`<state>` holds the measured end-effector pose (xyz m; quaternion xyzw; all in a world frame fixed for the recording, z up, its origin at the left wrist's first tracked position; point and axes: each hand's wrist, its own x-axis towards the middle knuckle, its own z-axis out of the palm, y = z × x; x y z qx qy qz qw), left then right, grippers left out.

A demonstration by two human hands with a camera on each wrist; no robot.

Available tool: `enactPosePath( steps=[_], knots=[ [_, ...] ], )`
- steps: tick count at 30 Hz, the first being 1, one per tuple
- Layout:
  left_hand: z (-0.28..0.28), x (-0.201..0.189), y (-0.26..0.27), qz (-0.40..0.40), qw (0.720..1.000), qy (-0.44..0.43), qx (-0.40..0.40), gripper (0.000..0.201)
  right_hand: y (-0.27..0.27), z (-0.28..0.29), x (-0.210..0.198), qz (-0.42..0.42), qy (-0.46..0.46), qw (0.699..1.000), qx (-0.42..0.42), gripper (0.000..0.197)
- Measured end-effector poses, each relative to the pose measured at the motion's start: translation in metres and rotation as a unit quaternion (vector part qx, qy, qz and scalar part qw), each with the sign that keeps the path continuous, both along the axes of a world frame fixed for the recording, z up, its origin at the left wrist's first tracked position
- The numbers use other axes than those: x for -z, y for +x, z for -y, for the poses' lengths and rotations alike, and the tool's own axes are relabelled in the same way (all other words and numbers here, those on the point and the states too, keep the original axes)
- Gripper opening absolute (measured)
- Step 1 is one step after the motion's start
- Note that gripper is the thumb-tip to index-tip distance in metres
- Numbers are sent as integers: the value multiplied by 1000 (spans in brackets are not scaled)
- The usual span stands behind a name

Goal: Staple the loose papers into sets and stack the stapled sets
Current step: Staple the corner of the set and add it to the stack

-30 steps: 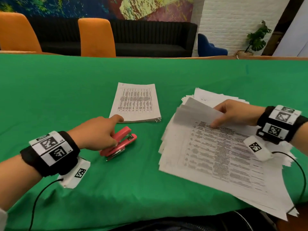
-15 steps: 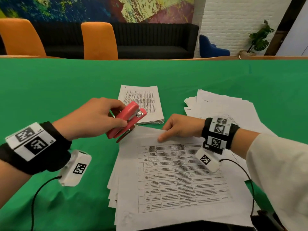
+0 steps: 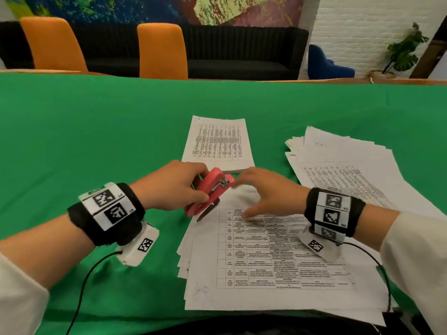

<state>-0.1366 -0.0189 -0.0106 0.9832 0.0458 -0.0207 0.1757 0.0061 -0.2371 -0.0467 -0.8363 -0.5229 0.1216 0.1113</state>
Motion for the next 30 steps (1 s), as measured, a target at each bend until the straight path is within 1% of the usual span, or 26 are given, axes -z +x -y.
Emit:
enactPosePath(
  steps=[1,2,3,4,6,8,10,12,14,16,18,20,22,24,27,28,30],
  knots=[
    [2,5,2,-6,1000,3,4,22,-5,4,-2,-20,-51,998,-30,78],
    [5,9,4,-9,1000,8,9,24,-8,8,-1,-41,-112,991,-53,83],
    [8,13,7,-11,1000,14,13,26,-9,12,2,-59,-159,983,-69,93],
    [10,16,10,-11,1000,17,17,27,-7,16,7,-69,-185,977,-76,103],
    [16,19,17,-8,1000,19,21,31,-1,22,15,-97,-175,977,-70,118],
    [21,20,23,-9,999,33,29,36,5,28,19,-159,-133,977,-44,128],
    [26,20,27,-17,997,52,45,38,10,31,22,-196,-97,975,-29,137],
    [30,20,30,-24,992,89,83,36,15,35,25,-209,-93,973,-21,148],
    [34,20,32,-35,981,130,141,33,19,38,26,-223,-103,969,-14,155],
    [40,19,33,-48,967,162,189,30,22,42,28,-240,-110,965,-7,155],
    [46,20,36,-51,954,200,218,28,22,43,28,-239,-116,964,-6,153],
    [50,20,39,-49,948,231,213,23,23,42,28,-236,-114,965,-12,153],
    [49,19,41,-54,948,255,182,19,24,41,30,-242,-103,965,-13,152],
    [45,18,40,-57,950,249,179,20,25,41,31,-245,-100,964,-14,150],
    [42,21,36,-62,946,213,238,24,27,42,33,-230,-107,967,-14,150],
    [43,22,36,-63,945,210,243,26,27,41,33,-229,-112,967,-11,149],
    [41,24,38,-59,951,217,213,25,27,40,34,-232,-111,966,-10,149]
  ],
)
